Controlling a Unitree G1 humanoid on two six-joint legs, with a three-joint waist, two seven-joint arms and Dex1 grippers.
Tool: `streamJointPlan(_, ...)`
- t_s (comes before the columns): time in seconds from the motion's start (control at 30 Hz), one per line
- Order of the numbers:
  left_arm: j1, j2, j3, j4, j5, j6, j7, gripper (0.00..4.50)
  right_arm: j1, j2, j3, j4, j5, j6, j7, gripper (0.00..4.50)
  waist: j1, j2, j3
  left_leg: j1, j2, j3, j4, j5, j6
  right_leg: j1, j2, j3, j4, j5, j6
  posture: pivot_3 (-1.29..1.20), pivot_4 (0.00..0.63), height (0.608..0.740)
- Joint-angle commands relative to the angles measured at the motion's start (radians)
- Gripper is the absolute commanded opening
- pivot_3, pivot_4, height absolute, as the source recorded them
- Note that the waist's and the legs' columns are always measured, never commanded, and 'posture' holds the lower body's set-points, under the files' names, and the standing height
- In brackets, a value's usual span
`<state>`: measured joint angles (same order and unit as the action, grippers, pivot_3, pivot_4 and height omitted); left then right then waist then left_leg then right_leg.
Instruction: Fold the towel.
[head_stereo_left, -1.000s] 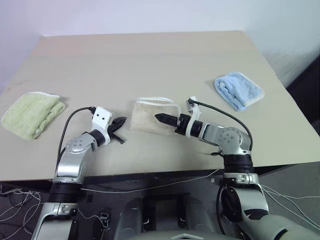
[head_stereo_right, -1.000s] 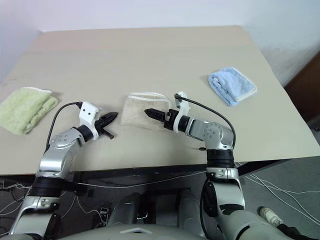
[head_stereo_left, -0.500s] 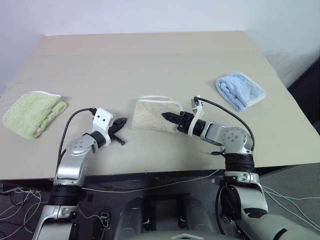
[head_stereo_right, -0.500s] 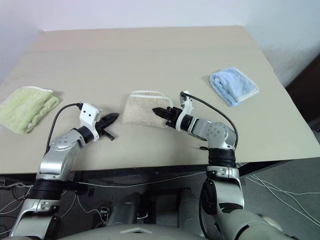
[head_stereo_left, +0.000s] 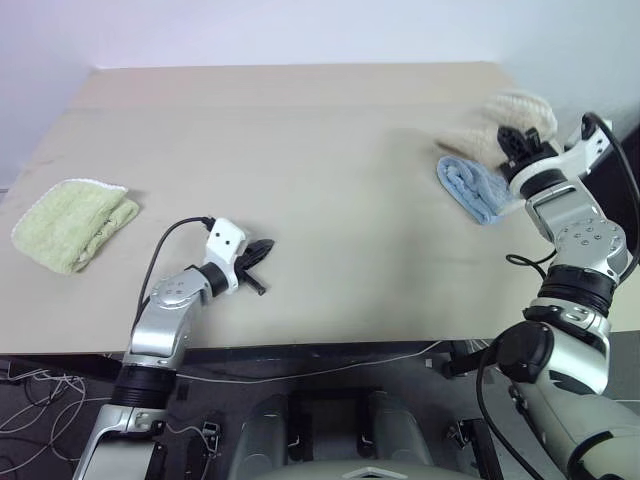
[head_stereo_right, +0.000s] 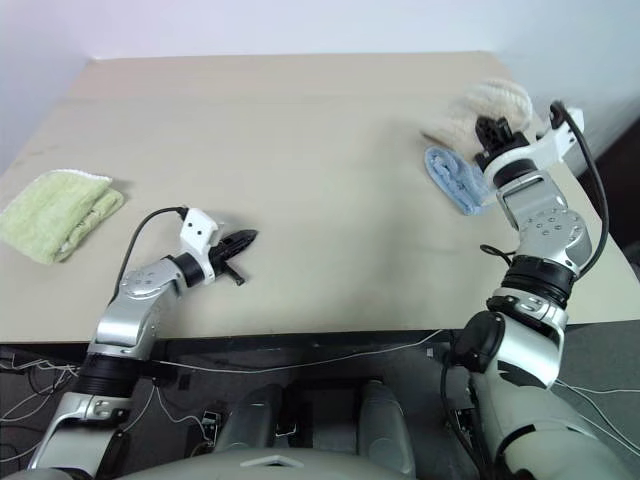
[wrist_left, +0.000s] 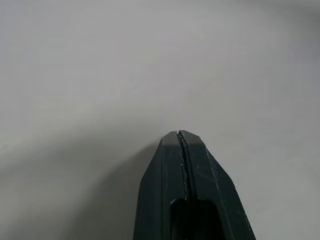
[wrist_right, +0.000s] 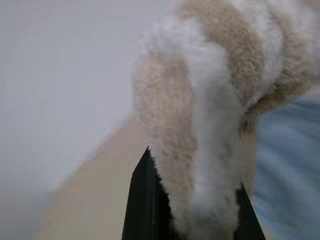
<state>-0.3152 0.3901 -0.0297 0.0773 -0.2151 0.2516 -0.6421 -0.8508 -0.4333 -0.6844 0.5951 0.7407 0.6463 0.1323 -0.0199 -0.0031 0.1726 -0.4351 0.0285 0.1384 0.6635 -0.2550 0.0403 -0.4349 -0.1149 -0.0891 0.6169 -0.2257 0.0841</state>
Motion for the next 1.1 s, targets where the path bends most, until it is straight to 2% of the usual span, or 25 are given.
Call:
streamJointPlan(0.03, -0.019, -0.002, -0.015, -0.007, 0.011, -0.014, -0.008, 0.0, -0.025, -0.043, -0.019, 0.14, -0.037, -0.031, -0.083, 0.01, -0.001, 0.001, 0.0, 0.0, 0.0, 0.0, 0.0, 0.0, 0.0, 0.0, 0.0, 0.0, 0.0, 0.0, 0.0, 0.0, 0.15, 0.74)
streamJointPlan(0.17, -0.012, -0.004, -0.02, -0.016, 0.015, -0.012, -0.008, 0.0, -0.019, -0.044, -0.019, 0.193, -0.06, -0.09, -0.1, 0.01, 0.0, 0.001, 0.001, 0.0, 0.001, 0.001, 0.0, 0.0, 0.0, 0.0, 0.001, 0.001, 0.0, 0.0, 0.0, 0.0, 0.15, 0.74)
streamJointPlan(0.2, -0.01, -0.004, -0.02, -0.017, 0.015, -0.011, -0.007, 0.0, -0.019, -0.043, -0.02, 0.197, -0.059, -0.099, -0.1, 0.65, 0.0, 0.001, 0.001, 0.0, 0.001, 0.001, 0.0, 0.0, 0.0, 0.0, 0.001, 0.001, 0.0, 0.0, 0.001, 0.0, 0.15, 0.74)
streamJointPlan(0.37, 0.005, 0.002, -0.017, -0.034, 0.012, -0.005, -0.004, 0.0, 0.01, -0.013, -0.014, 0.121, -0.031, -0.106, -0.062, 2.22, 0.004, 0.001, 0.001, 0.0, 0.001, 0.001, 0.001, 0.0, 0.0, 0.0, 0.001, 0.001, 0.0, 0.001, 0.002, 0.0, 0.15, 0.74)
streamJointPlan(0.57, 0.006, -0.001, -0.011, -0.029, 0.009, -0.007, 0.002, 0.0, 0.076, 0.037, -0.056, -0.038, 0.019, -0.124, -0.098, 4.33, 0.005, 0.001, 0.001, 0.0, 0.001, 0.0, 0.001, 0.0, 0.0, 0.001, 0.001, 0.001, 0.0, 0.001, 0.002, 0.0, 0.15, 0.74)
streamJointPlan(0.6, 0.002, -0.003, -0.009, -0.023, 0.008, -0.009, 0.004, 0.0, 0.104, 0.045, -0.045, -0.095, 0.011, -0.136, -0.1, 4.48, 0.005, 0.001, 0.001, 0.0, 0.001, 0.0, 0.001, 0.0, 0.0, 0.0, 0.001, 0.001, 0.0, 0.001, 0.002, 0.0, 0.15, 0.74)
streamJointPlan(0.9, -0.082, -0.053, 0.023, 0.107, 0.026, -0.056, 0.082, 0.0, 0.376, 0.106, 0.097, -0.525, -0.123, -0.235, -0.132, 4.48, 0.004, 0.002, 0.0, 0.0, 0.001, 0.0, 0.001, 0.0, 0.0, 0.001, 0.001, 0.001, 0.0, 0.001, 0.002, 0.0, 0.15, 0.74)
streamJointPlan(1.0, -0.115, -0.065, 0.032, 0.152, 0.032, -0.085, 0.106, 0.0, 0.429, 0.082, 0.178, -0.601, -0.197, -0.253, -0.105, 4.48, 0.002, 0.002, 0.0, 0.001, 0.001, 0.0, 0.001, 0.0, 0.0, 0.001, 0.001, 0.001, 0.0, 0.001, 0.002, 0.0, 0.15, 0.74)
streamJointPlan(1.1, -0.136, -0.067, 0.054, 0.19, 0.037, -0.115, 0.137, 0.0, 0.475, 0.036, 0.309, -0.655, -0.341, -0.314, -0.059, 4.48, 0.004, 0.002, 0.0, 0.001, 0.001, 0.0, 0.001, 0.0, 0.0, 0.001, 0.001, 0.001, 0.0, 0.001, 0.002, 0.0, 0.15, 0.74)
